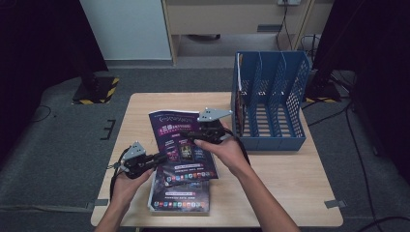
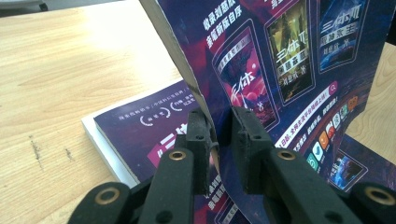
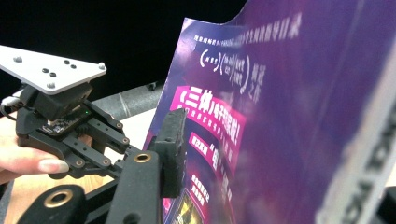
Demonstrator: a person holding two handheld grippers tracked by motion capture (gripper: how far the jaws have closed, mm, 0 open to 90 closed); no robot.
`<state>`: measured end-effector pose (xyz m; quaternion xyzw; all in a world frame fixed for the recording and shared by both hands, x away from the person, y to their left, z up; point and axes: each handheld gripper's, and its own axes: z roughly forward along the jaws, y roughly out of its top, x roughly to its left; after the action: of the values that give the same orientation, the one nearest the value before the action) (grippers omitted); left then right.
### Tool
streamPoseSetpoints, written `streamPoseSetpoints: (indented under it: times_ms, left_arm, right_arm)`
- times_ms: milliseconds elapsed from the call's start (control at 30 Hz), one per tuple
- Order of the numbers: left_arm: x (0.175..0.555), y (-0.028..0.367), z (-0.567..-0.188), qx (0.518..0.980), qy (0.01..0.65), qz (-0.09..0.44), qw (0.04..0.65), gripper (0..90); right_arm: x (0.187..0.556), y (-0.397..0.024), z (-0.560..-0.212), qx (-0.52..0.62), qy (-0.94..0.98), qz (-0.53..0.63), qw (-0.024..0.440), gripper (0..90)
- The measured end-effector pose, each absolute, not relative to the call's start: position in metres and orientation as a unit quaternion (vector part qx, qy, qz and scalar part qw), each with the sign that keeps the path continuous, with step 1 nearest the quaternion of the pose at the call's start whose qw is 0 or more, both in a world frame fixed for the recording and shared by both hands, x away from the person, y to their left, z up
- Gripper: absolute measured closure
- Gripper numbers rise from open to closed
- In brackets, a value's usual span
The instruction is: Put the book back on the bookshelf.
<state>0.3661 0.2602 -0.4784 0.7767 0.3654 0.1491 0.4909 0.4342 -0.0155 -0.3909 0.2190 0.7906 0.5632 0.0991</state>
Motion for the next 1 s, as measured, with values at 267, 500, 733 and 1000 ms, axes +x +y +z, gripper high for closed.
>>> streamPoseSetpoints:
  times_ms: [267,500,733,1000]
  left_arm:
    - [0.365,0.258,-0.477,0.778,0.356,0.159,0.492,77.3]
    - [0.364,0.257,-0.476,0.779,0.350,0.165,0.494,77.4]
    - [0.363,0.256,-0.475,0.781,0.345,0.170,0.493,77.4]
    - [0.362,0.256,-0.474,0.783,0.338,0.173,0.493,77.4]
  right_arm:
    - [0.437,-0.015,-0.378,0.213,0.782,0.578,0.098,58.9]
    - [0.440,-0.016,-0.371,0.209,0.779,0.584,0.097,56.3]
    - [0.442,-0.017,-0.363,0.215,0.782,0.577,0.094,64.2]
    - [0.445,-0.020,-0.361,0.232,0.784,0.573,0.065,71.5]
